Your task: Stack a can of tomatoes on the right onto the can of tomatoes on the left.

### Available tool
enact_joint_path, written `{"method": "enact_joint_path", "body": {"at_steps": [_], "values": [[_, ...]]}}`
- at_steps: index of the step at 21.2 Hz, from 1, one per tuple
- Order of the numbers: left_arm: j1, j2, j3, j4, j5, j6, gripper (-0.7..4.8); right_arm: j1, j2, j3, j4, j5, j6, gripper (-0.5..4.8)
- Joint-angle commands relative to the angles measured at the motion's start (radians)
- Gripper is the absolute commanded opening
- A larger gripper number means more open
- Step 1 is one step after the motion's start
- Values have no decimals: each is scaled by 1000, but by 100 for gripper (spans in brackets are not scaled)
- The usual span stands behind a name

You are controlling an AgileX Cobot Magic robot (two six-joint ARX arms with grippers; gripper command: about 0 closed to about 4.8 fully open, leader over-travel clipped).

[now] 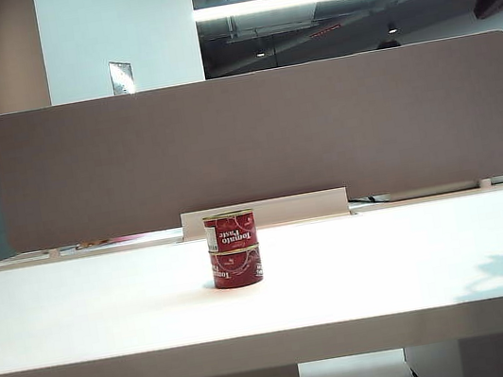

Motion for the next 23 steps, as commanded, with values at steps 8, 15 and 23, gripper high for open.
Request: {"method": "enact_joint_path", "body": {"at_steps": [8, 15, 23], "values": [[1, 1, 4, 6, 4, 4, -6, -13, -123, -260, 140, 20, 75, -5], [1, 1, 4, 6, 4, 4, -6, -189, -396, -484, 258, -78, 77, -5], [1, 1, 4, 6, 4, 4, -6, -259, -714, -650, 237, -142, 89, -5]]}}
